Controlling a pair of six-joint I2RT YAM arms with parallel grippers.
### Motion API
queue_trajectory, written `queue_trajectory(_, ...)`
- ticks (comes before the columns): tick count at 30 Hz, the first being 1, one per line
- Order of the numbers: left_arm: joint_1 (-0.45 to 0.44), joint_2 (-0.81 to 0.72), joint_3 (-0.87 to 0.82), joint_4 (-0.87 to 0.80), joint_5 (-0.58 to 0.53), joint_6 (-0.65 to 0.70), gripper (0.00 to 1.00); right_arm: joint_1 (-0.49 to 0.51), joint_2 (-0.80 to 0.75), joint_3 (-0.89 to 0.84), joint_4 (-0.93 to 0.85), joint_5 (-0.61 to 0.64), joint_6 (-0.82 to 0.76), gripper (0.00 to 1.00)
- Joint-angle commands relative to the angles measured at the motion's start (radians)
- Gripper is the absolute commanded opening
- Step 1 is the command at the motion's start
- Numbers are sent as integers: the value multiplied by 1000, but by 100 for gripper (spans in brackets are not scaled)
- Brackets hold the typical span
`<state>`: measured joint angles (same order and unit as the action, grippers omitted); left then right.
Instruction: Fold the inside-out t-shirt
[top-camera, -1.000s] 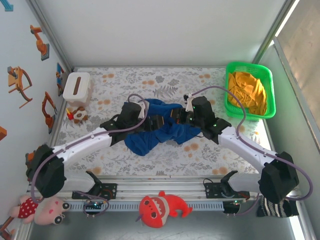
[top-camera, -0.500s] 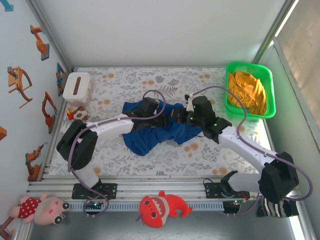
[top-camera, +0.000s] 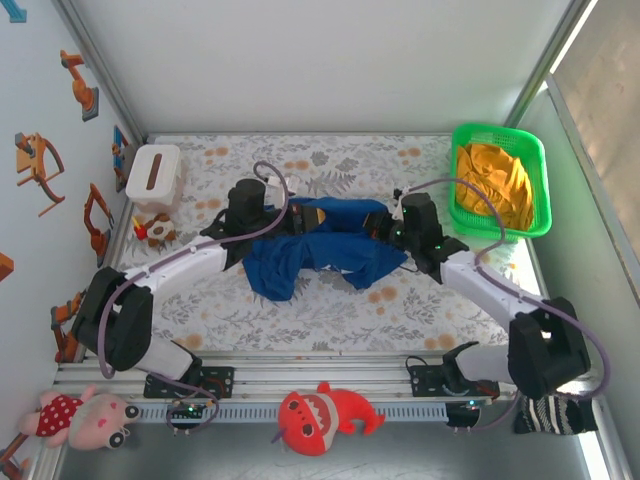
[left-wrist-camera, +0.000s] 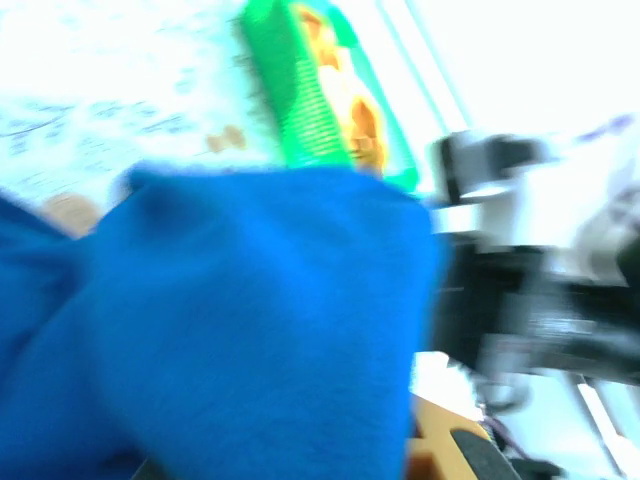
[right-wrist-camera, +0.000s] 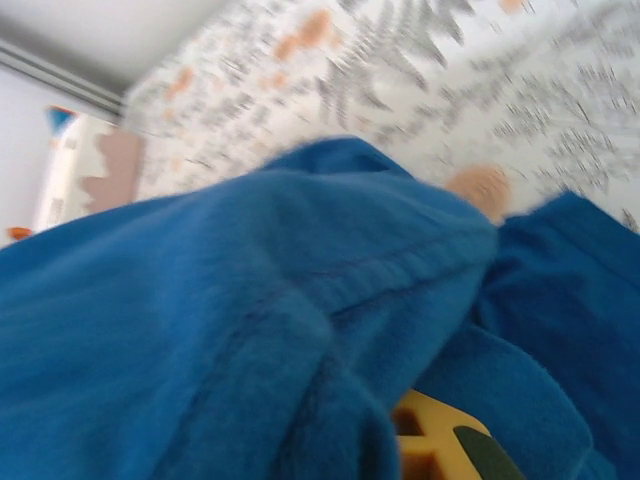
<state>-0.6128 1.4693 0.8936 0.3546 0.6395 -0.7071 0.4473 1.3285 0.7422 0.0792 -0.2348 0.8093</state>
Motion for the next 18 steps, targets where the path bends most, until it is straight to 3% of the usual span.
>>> queue_trajectory(1, 15, -5, -30, 262, 209, -96, 0, -4, 94, -16, 89, 53, 32, 0)
queue_trajectory(3, 26, 13, -38, 370, 246, -167, 0, -4, 151, 8, 68, 36, 23, 5)
queue_trajectory(5, 34, 31, -41, 433, 264, -219, 0, -3, 166, 33, 21, 9, 4, 36)
queue_trajectory(7, 41, 48, -48, 481, 277, -253, 0, 5, 119, 29, -15, 13, -9, 48)
queue_trajectory(14, 53, 79, -76, 558, 285, -299, 0, 44, -219, -10, -164, 66, -44, 51)
queue_trajectory(18, 56, 81, -79, 563, 291, -308, 0, 94, -274, 22, -162, 48, -69, 49)
